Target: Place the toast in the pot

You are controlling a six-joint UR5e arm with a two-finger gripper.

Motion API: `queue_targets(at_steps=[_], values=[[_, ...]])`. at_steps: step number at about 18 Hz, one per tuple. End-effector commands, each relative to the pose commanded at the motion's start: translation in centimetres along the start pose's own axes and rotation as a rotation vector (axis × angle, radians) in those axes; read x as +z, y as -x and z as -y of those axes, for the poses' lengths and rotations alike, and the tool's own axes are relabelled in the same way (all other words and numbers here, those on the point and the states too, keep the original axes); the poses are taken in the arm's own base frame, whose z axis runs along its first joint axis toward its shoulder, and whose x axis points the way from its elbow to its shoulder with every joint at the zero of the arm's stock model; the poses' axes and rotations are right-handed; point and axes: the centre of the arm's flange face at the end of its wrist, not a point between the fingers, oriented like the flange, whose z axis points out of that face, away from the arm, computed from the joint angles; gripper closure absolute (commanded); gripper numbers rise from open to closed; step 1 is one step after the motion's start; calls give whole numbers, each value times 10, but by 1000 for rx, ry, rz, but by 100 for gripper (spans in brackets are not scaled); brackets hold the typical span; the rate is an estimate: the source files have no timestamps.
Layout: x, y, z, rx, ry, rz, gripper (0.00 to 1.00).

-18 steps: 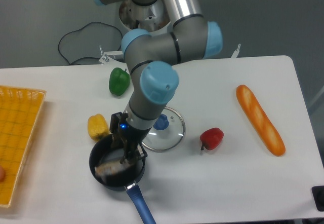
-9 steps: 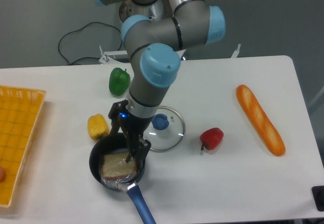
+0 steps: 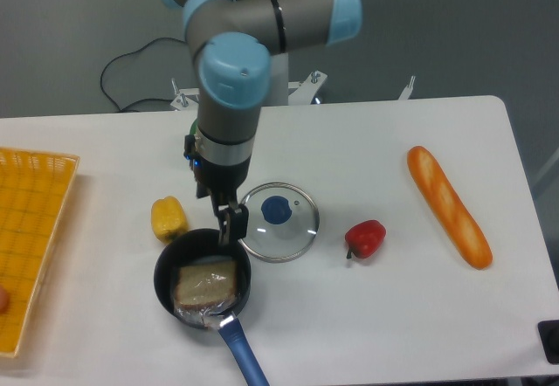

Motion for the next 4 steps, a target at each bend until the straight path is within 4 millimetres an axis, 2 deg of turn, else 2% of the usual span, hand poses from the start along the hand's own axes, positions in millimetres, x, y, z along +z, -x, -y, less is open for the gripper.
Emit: queue_targets(at_steps=[4], values=[[-2, 2, 1, -4, -10, 4, 0]])
